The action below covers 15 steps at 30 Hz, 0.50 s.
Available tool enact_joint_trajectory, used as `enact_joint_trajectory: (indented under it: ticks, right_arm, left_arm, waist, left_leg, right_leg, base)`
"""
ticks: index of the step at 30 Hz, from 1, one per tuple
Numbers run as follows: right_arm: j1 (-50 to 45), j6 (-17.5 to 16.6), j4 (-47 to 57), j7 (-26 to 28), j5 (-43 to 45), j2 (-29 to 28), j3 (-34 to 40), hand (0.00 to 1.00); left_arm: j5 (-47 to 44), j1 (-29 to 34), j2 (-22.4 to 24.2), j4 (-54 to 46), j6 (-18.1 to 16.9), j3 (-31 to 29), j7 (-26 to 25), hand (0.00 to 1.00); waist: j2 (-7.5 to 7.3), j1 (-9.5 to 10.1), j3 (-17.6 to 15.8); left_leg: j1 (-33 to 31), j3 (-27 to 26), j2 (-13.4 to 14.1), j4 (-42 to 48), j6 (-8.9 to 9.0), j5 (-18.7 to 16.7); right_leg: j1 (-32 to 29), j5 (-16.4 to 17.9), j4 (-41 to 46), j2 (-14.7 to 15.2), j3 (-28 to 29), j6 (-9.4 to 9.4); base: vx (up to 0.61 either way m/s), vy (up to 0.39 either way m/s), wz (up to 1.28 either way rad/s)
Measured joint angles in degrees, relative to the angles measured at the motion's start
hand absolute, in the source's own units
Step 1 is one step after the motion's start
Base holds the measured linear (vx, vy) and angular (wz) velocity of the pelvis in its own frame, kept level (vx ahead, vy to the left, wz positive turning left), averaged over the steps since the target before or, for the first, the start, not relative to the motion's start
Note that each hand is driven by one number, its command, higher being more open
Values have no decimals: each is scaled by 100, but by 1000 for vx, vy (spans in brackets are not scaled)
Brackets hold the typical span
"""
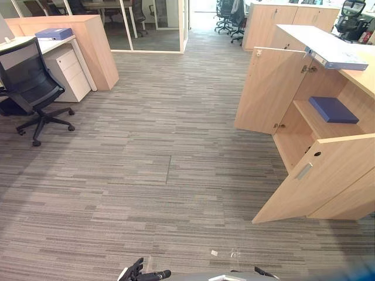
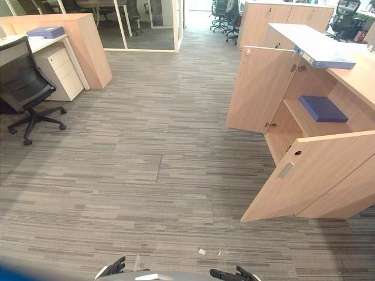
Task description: Walk over to the cabinet, pick up the folder, carry it to the office cabinet, place the folder inside the office cabinet, then close the office cabinet door
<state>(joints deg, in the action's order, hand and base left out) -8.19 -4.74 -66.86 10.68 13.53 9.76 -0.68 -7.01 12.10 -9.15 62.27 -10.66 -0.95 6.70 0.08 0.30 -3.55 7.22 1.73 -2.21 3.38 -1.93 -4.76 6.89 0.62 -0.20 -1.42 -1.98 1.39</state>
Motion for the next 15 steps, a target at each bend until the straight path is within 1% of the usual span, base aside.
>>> enact_joint_trajectory:
  ticks: [4,6,13,15]
  right_arm:
    - [59,-41,-153,4,3,-15,4,100]
    - [60,-41,-154,4,3,-18,6,100]
    - [58,-62,-155,-2,9,-23,4,100]
    - [58,-80,-153,-7,-4,-24,-2,100]
  left_arm:
    - [-607,7,-4,86,-4,-2,174,100]
    - [-714,5,-3,105,-5,-13,212,100]
    - [-683,3,-1,111,-33,-15,193,100]
    - [-426,-10,1,105,-106,-16,82,100]
  waist:
    - [-30,34,-14]
    - [-36,42,-29]
    - [-27,43,-47]
    - [-19,42,-74]
  left_leg:
    - [51,61,-42,-173,-25,110]
    - [63,63,-52,-218,-33,141]
    - [98,50,-76,-294,-54,200]
    - [141,38,-76,-387,-44,252]
  right_leg:
    - [25,-36,-86,38,-66,-35]
    - [28,-58,-111,40,-67,-46]
    - [32,-99,-129,66,-54,-75]
    - [33,-120,-148,74,-38,-77]
  base:
    - [-16,10,7]
    - [0,0,0]
    - [0,0,0]
    - [-12,4,-2]
